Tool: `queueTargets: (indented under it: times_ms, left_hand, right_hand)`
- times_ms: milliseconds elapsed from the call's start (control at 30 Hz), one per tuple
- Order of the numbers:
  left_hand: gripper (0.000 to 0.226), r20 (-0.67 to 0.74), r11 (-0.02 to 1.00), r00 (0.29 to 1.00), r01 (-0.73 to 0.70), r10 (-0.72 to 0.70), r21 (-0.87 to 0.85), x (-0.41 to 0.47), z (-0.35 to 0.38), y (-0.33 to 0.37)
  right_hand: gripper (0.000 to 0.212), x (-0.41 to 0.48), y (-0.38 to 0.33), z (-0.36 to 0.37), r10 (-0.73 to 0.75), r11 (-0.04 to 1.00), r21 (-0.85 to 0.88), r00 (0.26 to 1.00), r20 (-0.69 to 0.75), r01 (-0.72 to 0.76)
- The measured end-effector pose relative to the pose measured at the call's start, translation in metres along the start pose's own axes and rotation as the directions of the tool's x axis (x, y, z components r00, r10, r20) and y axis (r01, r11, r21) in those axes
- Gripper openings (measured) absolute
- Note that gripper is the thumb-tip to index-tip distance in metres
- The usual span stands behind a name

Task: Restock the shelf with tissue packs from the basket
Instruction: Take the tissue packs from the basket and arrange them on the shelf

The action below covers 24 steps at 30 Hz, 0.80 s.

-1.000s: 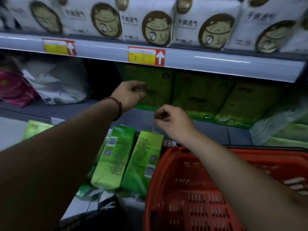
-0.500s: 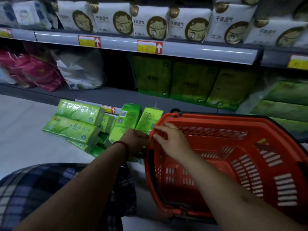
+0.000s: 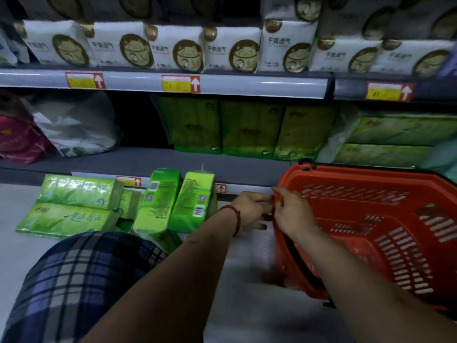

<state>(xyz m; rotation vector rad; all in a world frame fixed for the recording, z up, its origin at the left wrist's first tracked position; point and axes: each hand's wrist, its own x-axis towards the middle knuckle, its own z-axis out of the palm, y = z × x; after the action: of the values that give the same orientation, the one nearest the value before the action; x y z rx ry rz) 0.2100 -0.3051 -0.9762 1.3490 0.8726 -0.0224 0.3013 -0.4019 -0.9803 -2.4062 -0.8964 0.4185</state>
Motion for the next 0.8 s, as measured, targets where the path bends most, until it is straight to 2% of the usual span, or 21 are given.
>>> queueTargets:
  times_ms: [100, 167, 300, 400, 500, 600, 700, 800]
  left_hand:
    - [0.033, 0.012, 0.999, 1.0, -0.019, 0.019, 0.049, 0.003, -0.001, 0.004]
    - [0.033, -0.067, 0.999, 0.997, -0.044, 0.046, 0.027, 0.001, -0.012, 0.006]
    - [0.023, -0.238, 0.997, 0.97, -0.043, 0.056, 0.058, -0.006, -0.049, -0.005]
    - [0.024, -0.357, 0.993, 0.93, -0.046, 0.083, 0.11, -0.013, -0.072, -0.019]
    - [0.032, -0.421, 0.977, 0.899, -0.036, 0.125, 0.211, -0.028, -0.093, -0.028]
    - [0.033, -0.474, 0.979, 0.871, -0.032, 0.127, 0.203, -0.039, -0.114, -0.035]
    - [0.036, -0.514, 0.979, 0.849, -0.024, 0.126, 0.201, -0.049, -0.129, -0.037]
    - [0.038, -0.568, 0.973, 0.809, -0.02, 0.15, 0.229, -0.051, -0.139, -0.042]
  right_hand:
    - [0.041, -0.001, 0.012, -0.012, 0.036, 0.998, -0.052, 0.998, -0.046, -0.038]
    - [0.043, -0.003, 0.014, -0.015, 0.055, 0.991, -0.119, 0.998, -0.023, -0.057]
    - [0.056, -0.009, 0.006, -0.02, 0.153, 0.941, -0.319, 0.981, 0.118, -0.108]
    - [0.062, -0.016, -0.012, -0.019, 0.135, 0.872, -0.487, 0.982, 0.135, -0.053]
    - [0.063, -0.022, -0.041, -0.011, 0.031, 0.899, -0.432, 0.971, 0.237, 0.077]
    - [0.061, -0.021, -0.081, -0.003, -0.056, 0.926, -0.336, 0.944, 0.325, 0.17]
    - [0.056, -0.013, -0.122, 0.004, -0.152, 0.911, -0.301, 0.907, 0.392, 0.283]
    - [0.066, 0.005, -0.154, 0.015, -0.176, 0.876, -0.325, 0.863, 0.473, 0.356]
